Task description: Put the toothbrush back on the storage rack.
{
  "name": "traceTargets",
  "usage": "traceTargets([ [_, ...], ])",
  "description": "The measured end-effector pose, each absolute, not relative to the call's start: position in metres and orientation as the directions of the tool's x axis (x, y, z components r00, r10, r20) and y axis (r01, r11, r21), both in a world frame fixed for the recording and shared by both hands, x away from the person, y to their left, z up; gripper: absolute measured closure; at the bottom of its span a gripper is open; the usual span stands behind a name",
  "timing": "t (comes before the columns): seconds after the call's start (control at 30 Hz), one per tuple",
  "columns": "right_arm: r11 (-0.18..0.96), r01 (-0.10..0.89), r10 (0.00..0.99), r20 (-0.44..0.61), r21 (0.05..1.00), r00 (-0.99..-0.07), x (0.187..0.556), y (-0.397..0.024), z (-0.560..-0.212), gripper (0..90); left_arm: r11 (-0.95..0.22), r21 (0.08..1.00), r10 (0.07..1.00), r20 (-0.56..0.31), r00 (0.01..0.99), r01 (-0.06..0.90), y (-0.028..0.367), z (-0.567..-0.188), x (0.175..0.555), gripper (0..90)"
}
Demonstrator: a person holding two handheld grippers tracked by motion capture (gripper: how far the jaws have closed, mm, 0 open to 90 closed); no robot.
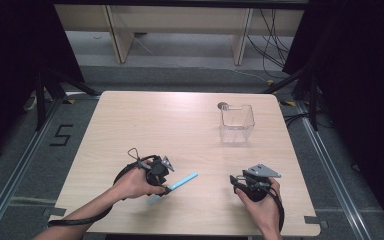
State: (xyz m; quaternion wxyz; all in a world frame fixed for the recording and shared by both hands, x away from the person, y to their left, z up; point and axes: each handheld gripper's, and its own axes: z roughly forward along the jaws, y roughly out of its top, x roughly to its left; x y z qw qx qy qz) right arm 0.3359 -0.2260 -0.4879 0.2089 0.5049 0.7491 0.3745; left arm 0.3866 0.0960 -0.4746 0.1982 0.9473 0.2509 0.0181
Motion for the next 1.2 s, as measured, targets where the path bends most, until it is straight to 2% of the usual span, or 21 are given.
traceTargets([
  [0.1,0.229,0.576,0.908,0.041,0.785,-0.417,0.338,-0.226,-0.489,46.3,-0.800,0.378,0.482,-0.059,0.874,0.466,0.095,-0.475,0.388,54.8],
  [0.23,0.197,0.603,0.910,0.085,0.773,-0.405,0.336,-0.223,-0.488,46.3,-0.798,0.377,0.486,-0.057,0.872,0.470,0.092,-0.477,0.388,54.8],
  [0.3,0.232,0.580,0.910,0.036,0.781,-0.413,0.337,-0.226,-0.487,46.3,-0.805,0.370,0.480,-0.055,0.875,0.464,0.091,-0.479,0.388,54.8],
  [0.47,0.202,0.597,0.912,0.072,0.776,-0.403,0.336,-0.225,-0.488,46.3,-0.809,0.371,0.473,-0.050,0.880,0.456,0.089,-0.480,0.387,55.1],
  [0.67,0.230,0.582,0.906,0.047,0.780,-0.421,0.337,-0.225,-0.489,46.2,-0.818,0.374,0.459,-0.033,0.888,0.437,0.088,-0.480,0.387,58.8],
  [0.87,0.188,0.605,0.911,0.094,0.773,-0.402,0.336,-0.222,-0.489,46.2,-0.831,0.365,0.443,-0.025,0.896,0.420,0.087,-0.481,0.386,61.3],
  [0.9,0.214,0.585,0.903,0.070,0.782,-0.424,0.338,-0.225,-0.489,46.2,-0.833,0.363,0.439,-0.022,0.898,0.416,0.087,-0.481,0.386,61.6],
  [1.2,0.200,0.586,0.909,0.074,0.785,-0.410,0.338,-0.224,-0.489,46.1,-0.846,0.351,0.423,-0.015,0.906,0.401,0.085,-0.483,0.385,65.2],
])
